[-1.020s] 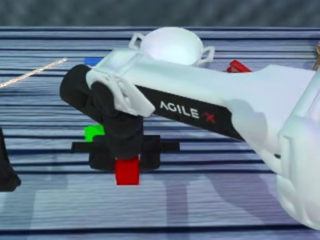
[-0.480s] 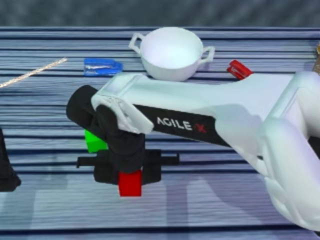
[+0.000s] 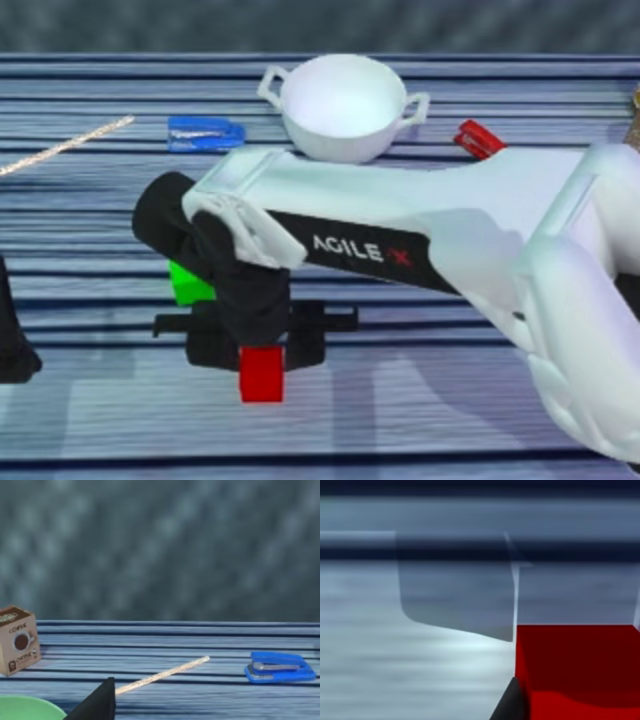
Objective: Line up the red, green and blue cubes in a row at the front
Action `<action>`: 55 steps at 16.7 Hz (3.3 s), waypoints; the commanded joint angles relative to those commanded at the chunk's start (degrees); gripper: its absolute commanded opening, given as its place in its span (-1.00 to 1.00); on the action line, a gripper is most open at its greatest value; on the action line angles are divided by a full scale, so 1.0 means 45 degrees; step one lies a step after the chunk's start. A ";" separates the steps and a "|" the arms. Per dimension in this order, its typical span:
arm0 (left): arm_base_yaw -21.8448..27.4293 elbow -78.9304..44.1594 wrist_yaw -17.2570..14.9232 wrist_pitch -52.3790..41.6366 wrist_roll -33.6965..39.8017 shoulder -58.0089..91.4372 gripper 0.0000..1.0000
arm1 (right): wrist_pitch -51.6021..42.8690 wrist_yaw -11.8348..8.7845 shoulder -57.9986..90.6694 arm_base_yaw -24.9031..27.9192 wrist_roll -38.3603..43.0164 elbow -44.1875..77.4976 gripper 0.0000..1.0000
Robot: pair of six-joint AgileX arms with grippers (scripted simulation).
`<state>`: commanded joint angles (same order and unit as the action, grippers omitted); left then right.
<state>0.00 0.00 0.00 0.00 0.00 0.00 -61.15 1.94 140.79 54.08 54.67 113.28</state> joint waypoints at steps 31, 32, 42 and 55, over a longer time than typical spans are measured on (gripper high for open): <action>0.0236 -0.0980 -0.0031 -0.0607 0.0353 0.0978 1.00 | -0.2355 0.0248 -0.1839 -0.0384 -0.0604 0.1295 1.00; 0.0340 -0.1458 -0.0038 -0.0898 0.0519 0.1467 1.00 | -0.2052 0.0363 -0.2449 -0.0620 -0.0898 0.0762 1.00; 0.1947 -0.9172 -0.0001 -0.6150 0.3198 1.1761 1.00 | 0.2699 0.1254 -1.2574 -0.5007 -0.5507 -0.9733 1.00; 0.4028 -1.8873 -0.0018 -1.2778 0.6596 2.5139 1.00 | 1.1422 -0.0032 -2.8791 -1.0953 -1.1218 -2.3524 1.00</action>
<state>18.13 -84.93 -0.08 -57.50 29.68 113.12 -9.75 1.80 11.23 4.79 4.19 7.42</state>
